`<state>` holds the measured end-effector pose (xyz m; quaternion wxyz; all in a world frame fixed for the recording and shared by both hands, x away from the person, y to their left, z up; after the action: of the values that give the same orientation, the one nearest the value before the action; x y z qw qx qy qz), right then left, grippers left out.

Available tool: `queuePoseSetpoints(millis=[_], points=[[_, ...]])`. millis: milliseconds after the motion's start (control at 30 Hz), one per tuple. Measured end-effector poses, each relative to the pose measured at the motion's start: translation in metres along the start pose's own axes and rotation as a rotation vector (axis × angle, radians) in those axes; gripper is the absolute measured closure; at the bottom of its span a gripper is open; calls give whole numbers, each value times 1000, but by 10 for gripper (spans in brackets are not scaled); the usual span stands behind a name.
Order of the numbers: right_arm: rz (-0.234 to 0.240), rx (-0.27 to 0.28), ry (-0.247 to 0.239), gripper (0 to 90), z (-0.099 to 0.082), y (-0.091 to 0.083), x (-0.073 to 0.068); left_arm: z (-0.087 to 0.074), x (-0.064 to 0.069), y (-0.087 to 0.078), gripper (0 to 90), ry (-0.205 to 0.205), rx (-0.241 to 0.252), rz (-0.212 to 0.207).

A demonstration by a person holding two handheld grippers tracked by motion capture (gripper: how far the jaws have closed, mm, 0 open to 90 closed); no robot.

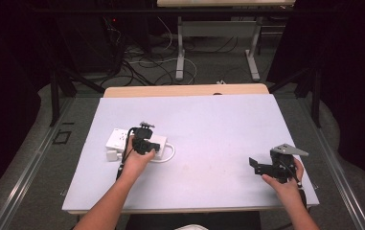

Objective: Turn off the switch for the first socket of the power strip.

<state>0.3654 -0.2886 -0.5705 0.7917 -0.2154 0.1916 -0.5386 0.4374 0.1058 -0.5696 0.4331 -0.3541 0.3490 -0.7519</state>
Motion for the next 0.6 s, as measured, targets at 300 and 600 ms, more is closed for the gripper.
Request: queuePoseSetpoints(millis=[300, 600], points=[[3, 0, 3, 81, 0, -1, 0, 0, -8, 0, 900, -75, -8, -87], [2, -6, 6, 83, -1, 0, 1, 0, -11, -2, 900, -93, 25, -84]])
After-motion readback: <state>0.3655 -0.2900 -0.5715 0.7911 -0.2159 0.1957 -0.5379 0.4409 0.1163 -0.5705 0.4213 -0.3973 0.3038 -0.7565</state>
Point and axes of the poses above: each handheld gripper's, and its own axes: y roughly forward along the jaws, z roughly out of its top, x roughly to its right, the point moved 6 cm from there along y, roughly forward along the jaws, and after that the axes turned 1 degree about -y, right-handed, at the moved point
